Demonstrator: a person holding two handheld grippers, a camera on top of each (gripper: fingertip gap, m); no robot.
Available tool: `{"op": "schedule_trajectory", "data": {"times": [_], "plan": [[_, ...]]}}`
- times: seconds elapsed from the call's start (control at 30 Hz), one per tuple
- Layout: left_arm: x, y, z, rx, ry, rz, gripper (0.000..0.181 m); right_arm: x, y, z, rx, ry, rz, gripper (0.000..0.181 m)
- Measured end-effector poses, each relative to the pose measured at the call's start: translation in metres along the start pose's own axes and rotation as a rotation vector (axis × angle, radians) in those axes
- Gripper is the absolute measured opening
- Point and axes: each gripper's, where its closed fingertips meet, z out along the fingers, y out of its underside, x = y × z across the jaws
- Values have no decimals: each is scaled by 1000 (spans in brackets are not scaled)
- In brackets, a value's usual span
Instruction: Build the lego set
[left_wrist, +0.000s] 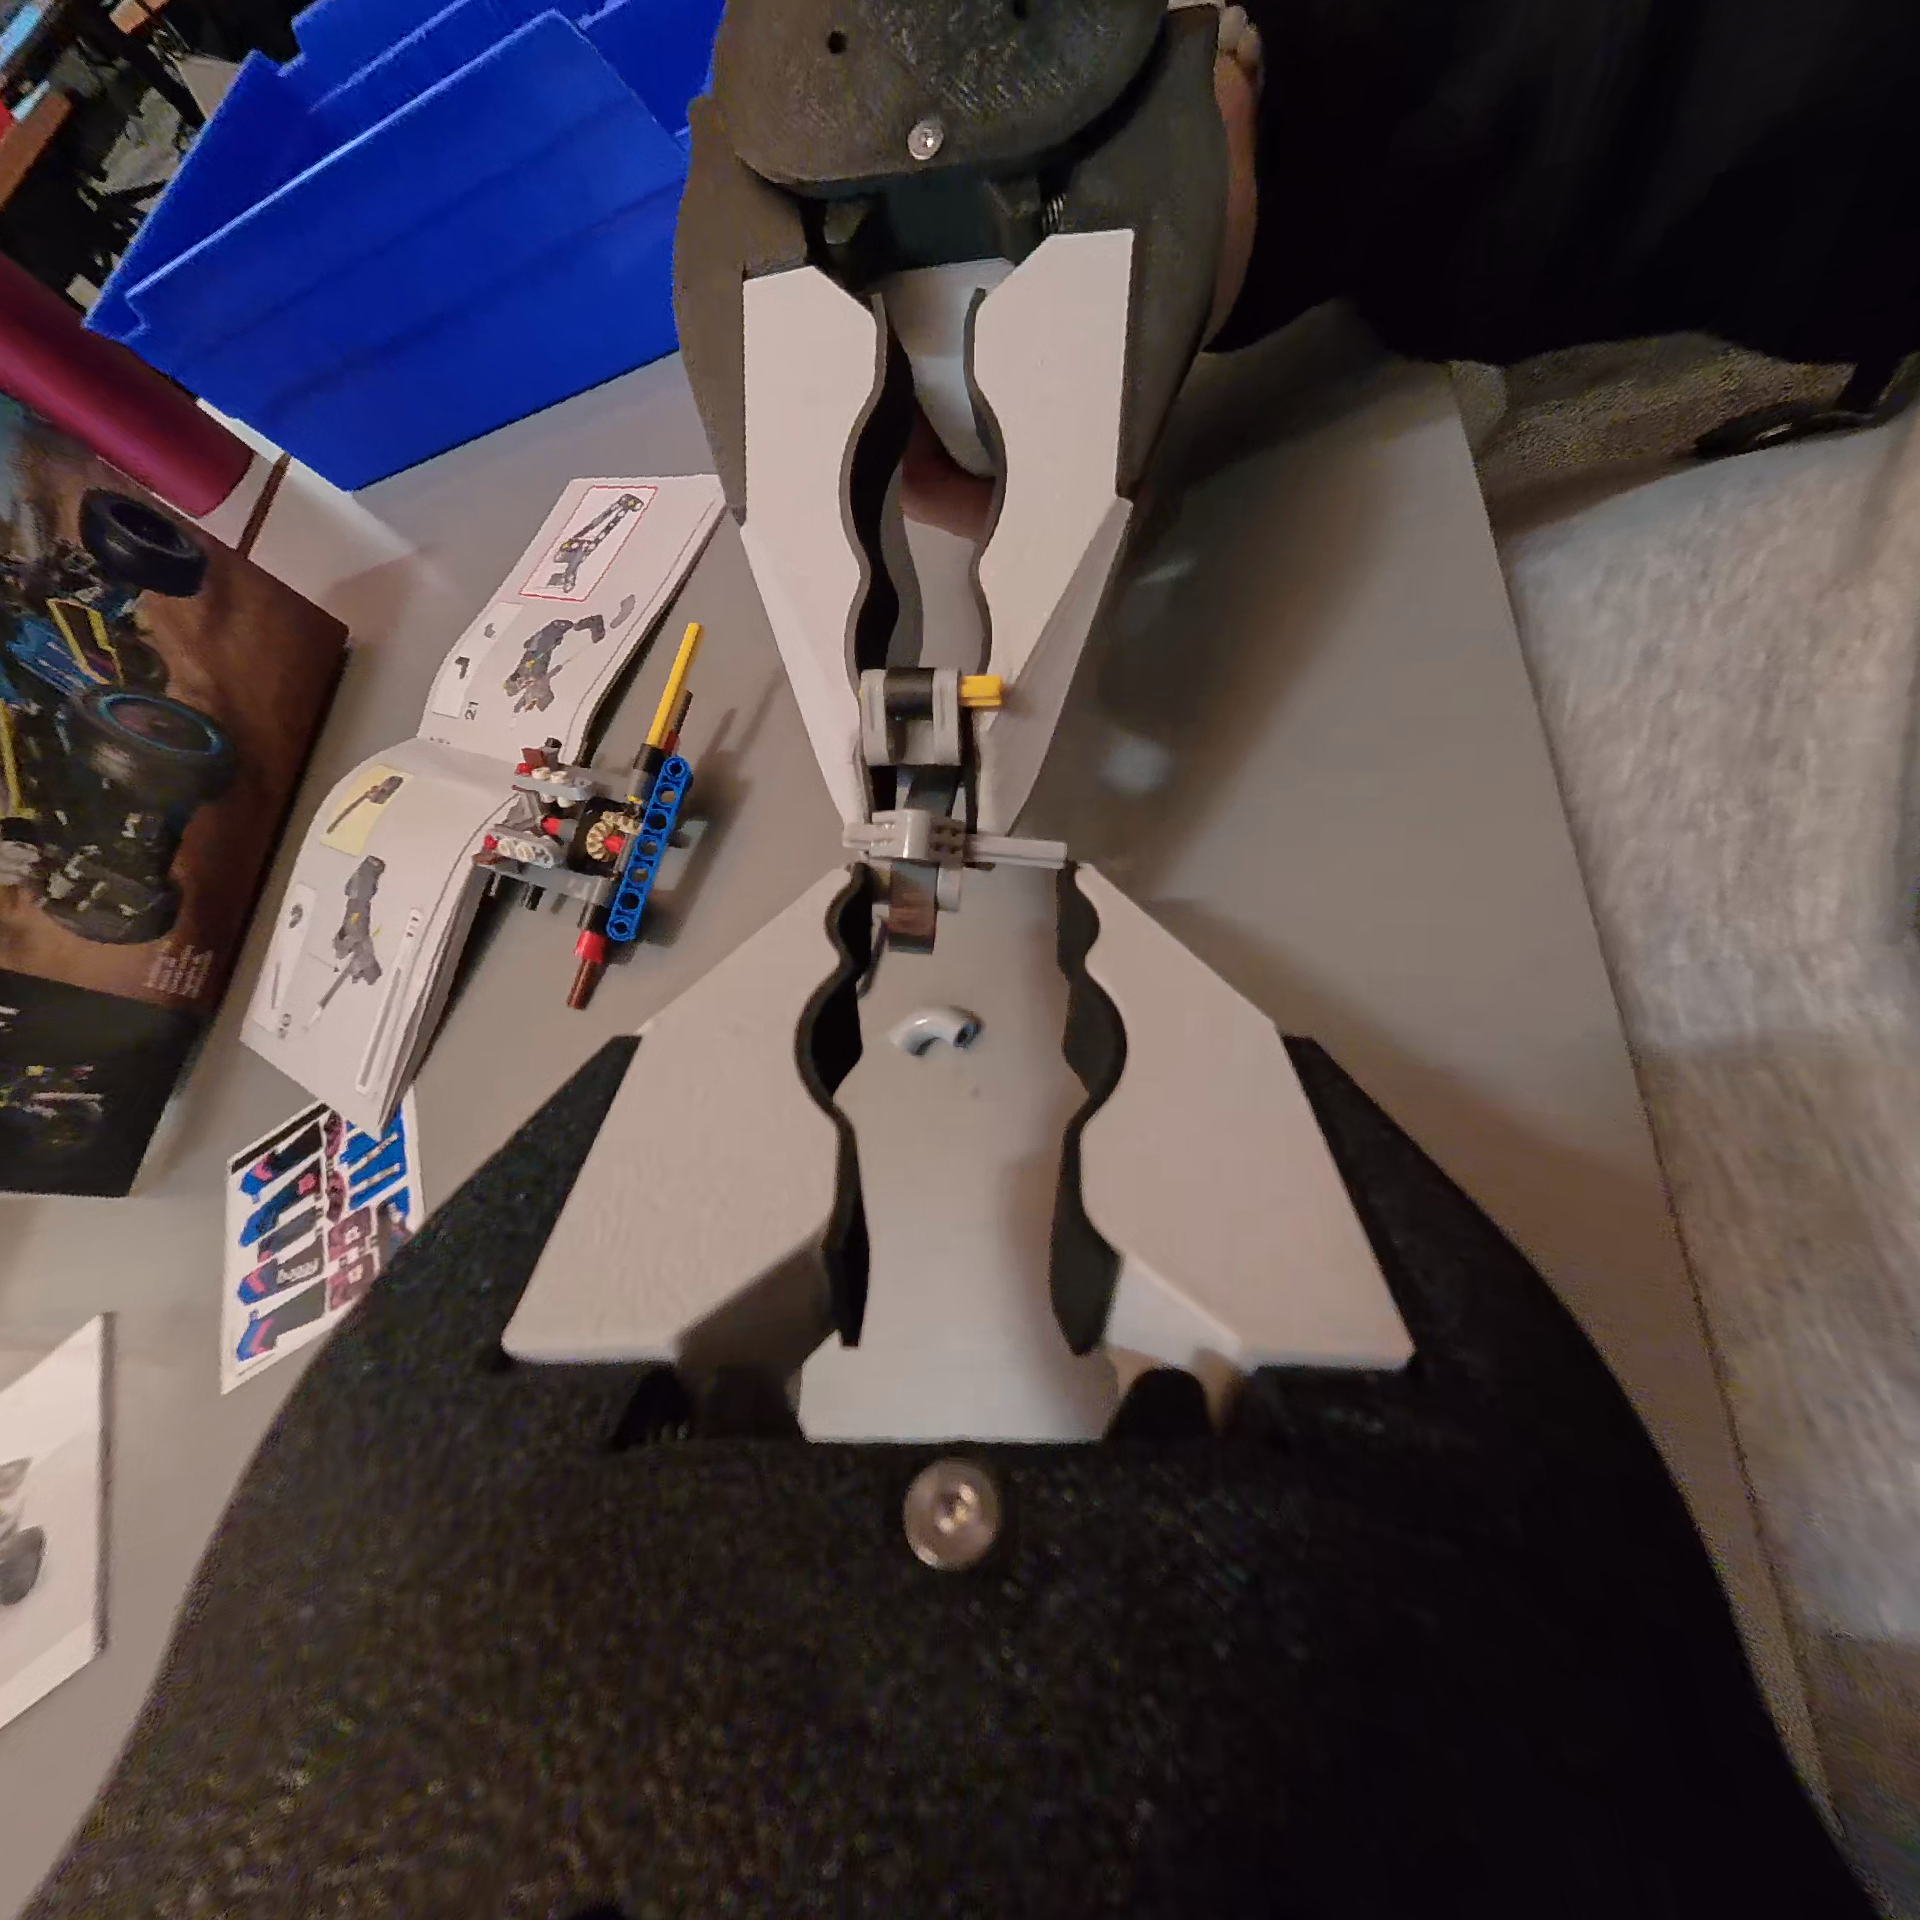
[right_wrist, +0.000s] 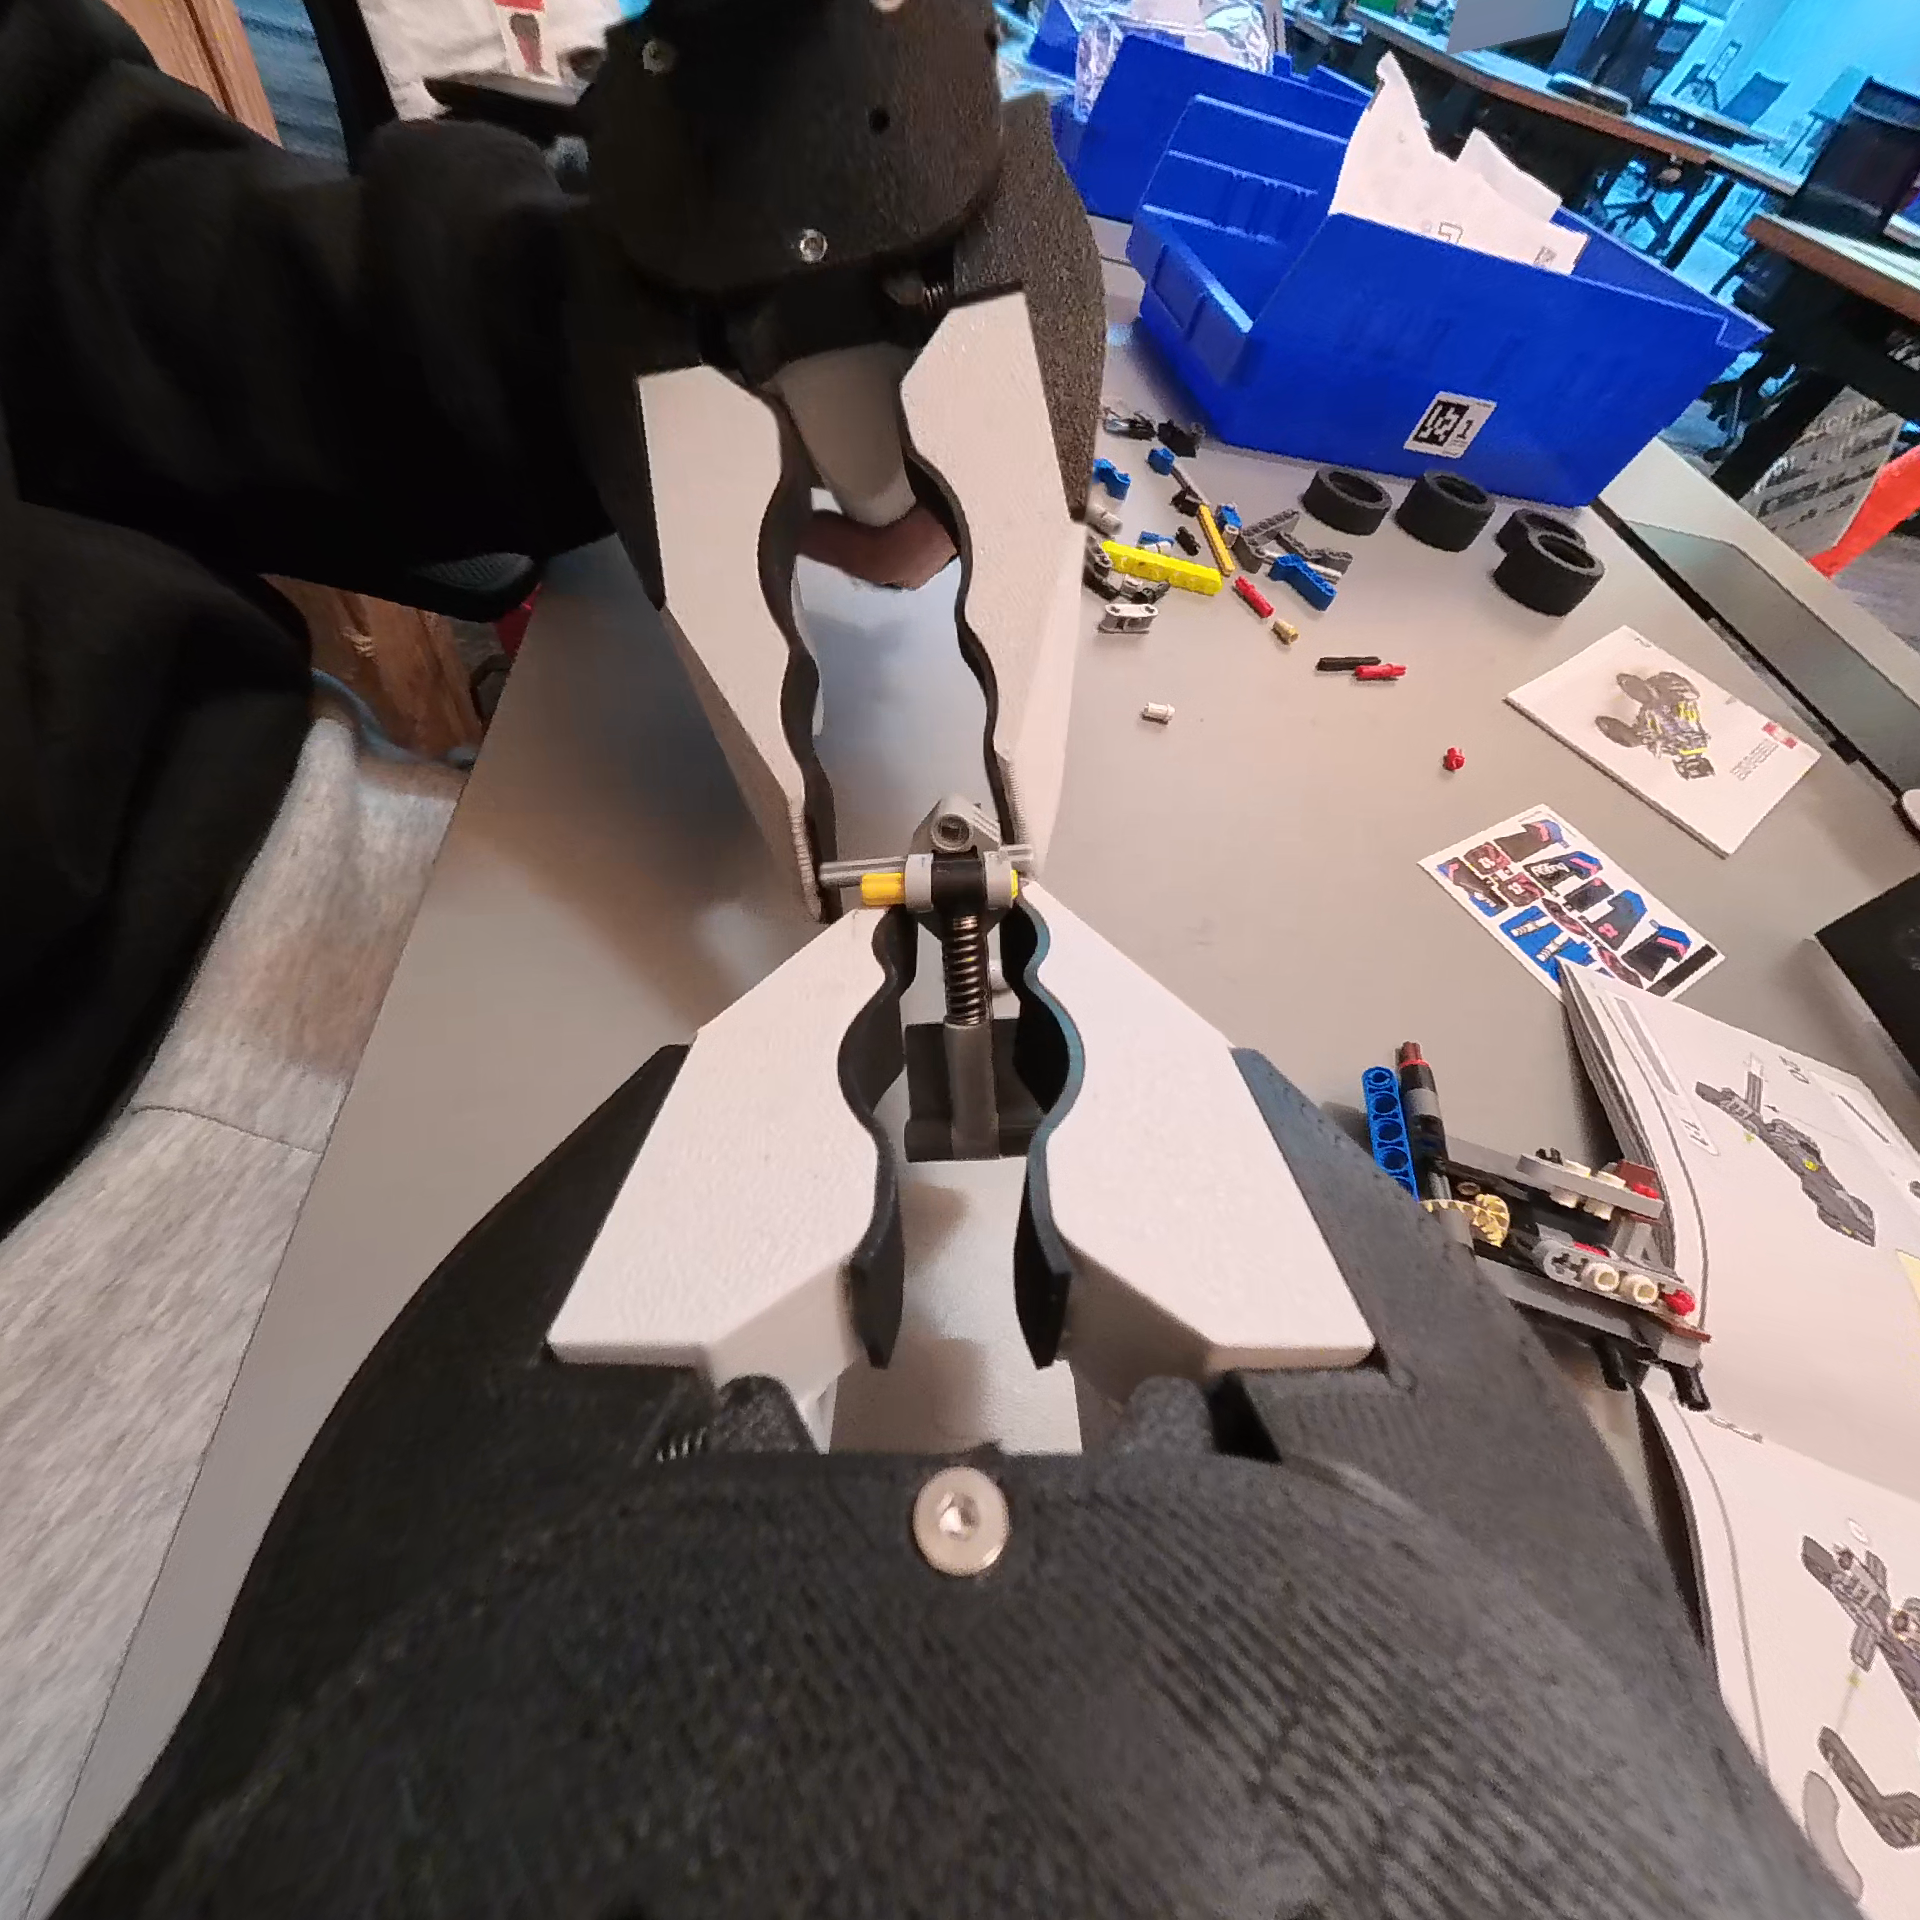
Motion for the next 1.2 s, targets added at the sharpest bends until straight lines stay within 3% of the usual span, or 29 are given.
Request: {"op": "schedule_trajectory", "data": {"times": [0.07, 0.13, 0.2, 0.27, 0.37, 0.5, 0.57, 0.83, 1.2], "plan": [[0, 0, 0, -2, 9, -26, 33, 0, 0, 1, -4, 8, -8, 14], [-3, 2, 0, -9, -5, -26, 17, -2, 1, 1, -9, -2, -16, 14], [-5, 1, -1, -1, -8, -37, 16, 0, 0, 1, -1, 18, -14, 14], [-3, 4, -1, -11, 19, -77, 17, 1, 3, 3, -24, 21, -9, 14], [5, 1, -2, 24, 86, -146, 34, 5, 4, 4, -36, 45, -9, 14], [2, -2, 1, 33, 51, -156, 44, 11, 4, 2, -31, 90, 5, 14], [-6, -1, 2, 11, -5, -135, 34, 11, 5, 3, -37, 85, 2, 14], [-4, -4, 2, 43, 46, -267, 35, 12, 6, 4, -49, 106, -12, 14], [-8, 0, 3, 11, 18, -258, 34, 11, 8, 5, -61, 103, -15, 13]]}}
